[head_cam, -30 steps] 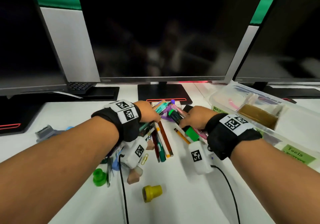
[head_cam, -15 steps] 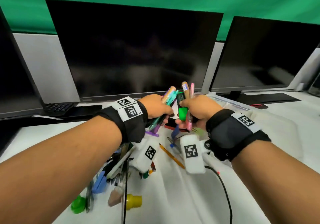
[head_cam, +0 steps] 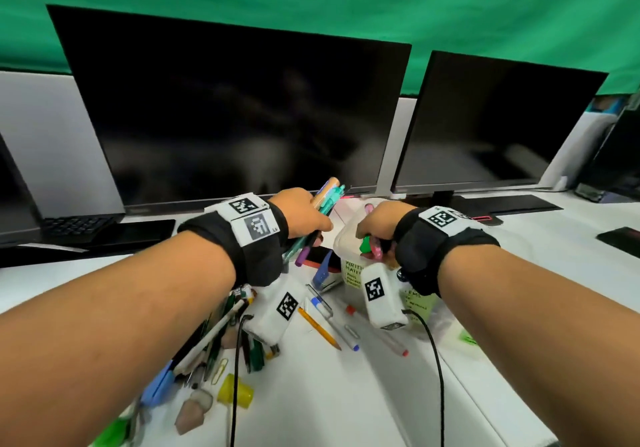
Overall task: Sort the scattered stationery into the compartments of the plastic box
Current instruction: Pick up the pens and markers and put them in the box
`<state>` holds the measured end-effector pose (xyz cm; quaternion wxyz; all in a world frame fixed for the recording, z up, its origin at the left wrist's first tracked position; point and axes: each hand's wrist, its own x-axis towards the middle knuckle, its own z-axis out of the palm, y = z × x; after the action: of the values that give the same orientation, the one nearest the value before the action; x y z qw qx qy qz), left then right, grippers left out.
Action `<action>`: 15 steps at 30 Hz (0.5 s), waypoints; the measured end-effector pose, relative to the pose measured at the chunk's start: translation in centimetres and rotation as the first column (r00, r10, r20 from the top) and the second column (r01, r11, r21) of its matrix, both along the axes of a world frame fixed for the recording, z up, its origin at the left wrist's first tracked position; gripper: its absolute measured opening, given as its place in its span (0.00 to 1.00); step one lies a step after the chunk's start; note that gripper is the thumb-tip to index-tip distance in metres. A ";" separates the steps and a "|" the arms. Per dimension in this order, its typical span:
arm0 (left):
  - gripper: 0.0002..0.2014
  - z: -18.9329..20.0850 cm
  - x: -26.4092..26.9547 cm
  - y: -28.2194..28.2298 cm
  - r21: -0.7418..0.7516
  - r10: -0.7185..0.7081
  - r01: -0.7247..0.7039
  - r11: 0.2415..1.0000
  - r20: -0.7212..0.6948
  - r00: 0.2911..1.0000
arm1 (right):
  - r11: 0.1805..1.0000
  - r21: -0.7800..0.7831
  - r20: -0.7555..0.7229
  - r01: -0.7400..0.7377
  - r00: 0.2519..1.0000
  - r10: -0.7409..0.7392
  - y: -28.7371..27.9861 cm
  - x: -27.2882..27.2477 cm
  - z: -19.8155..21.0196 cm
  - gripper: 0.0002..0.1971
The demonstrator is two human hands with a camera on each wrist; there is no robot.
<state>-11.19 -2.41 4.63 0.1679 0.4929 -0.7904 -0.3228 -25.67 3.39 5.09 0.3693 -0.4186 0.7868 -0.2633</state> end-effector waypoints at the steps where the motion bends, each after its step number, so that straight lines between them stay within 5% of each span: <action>1: 0.08 0.1 -0.1 0.0 0.007 -0.004 0.004 1.000 -0.004 1.000 | 1.000 0.015 0.004 -0.004 1.000 0.004 0.0 0.0 -0.1 0.03; 7: 0.15 0.5 -2.0 0.6 -0.042 0.000 0.003 0.999 0.060 0.998 | 0.995 0.006 0.048 0.099 0.994 -0.099 0.6 -0.2 0.8 0.08; 11: 0.21 0.9 -3.4 0.8 -0.111 0.006 0.009 0.994 0.135 0.991 | 0.999 -0.008 -0.198 0.044 0.979 -0.045 0.6 0.4 1.3 0.10; 15: 0.23 1.1 -4.6 0.7 -0.111 0.018 -0.002 0.994 0.140 0.990 | 0.998 -0.046 -0.195 0.031 0.980 -0.039 1.3 -0.7 1.1 0.15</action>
<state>-15.75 -1.69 5.68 0.1406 0.5081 -0.8145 -0.2421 -26.40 4.67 6.19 0.2764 -0.4365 0.8206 -0.2442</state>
